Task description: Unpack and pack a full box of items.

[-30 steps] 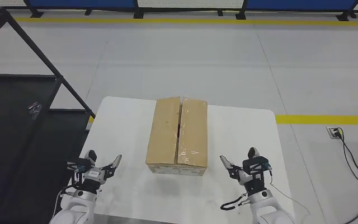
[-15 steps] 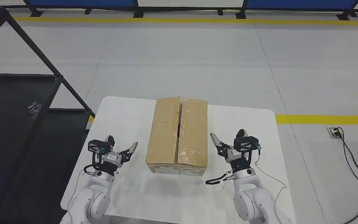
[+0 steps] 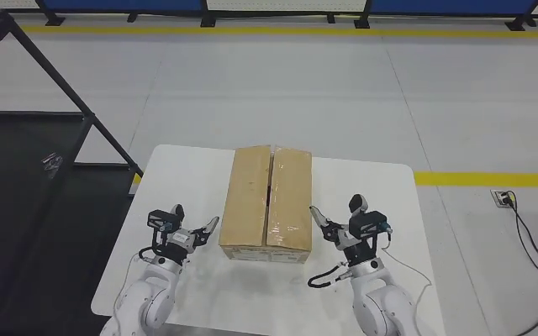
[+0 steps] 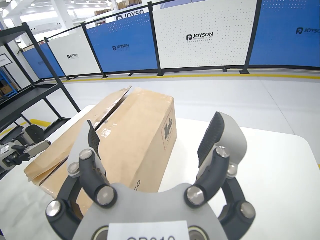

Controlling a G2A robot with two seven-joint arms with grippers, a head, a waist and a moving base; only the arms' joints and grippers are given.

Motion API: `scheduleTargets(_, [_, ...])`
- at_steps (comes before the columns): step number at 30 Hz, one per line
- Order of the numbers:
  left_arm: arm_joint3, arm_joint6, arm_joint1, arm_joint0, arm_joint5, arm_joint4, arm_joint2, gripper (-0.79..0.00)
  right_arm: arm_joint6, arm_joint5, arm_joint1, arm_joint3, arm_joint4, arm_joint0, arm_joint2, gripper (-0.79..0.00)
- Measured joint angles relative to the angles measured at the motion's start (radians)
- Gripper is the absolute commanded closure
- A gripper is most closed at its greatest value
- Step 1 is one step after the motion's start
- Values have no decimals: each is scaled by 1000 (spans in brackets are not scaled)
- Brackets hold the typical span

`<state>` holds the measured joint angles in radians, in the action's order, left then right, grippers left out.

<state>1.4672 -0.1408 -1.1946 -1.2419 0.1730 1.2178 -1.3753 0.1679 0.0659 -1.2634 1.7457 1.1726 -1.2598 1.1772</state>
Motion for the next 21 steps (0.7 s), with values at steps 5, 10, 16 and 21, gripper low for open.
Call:
scheduleTargets(5, [-7, 1, -3, 9, 2, 1, 9, -785, -2, -26, -1, 6, 12, -9, 8, -785])
scheduleTargets(10, [-12, 19, -5, 17, 23, 18, 23, -785, 1, -51, -2, 11, 21, -16, 17, -785])
scheduleTargets(16, [-14, 30, -9, 23, 35, 42, 50, -785, 3, -74, -2, 19, 31, -28, 30, -785])
scheduleTargets(21, [-16, 37, -13, 34, 46, 51, 72, -785, 7, -90, -3, 24, 33, -41, 41, -785])
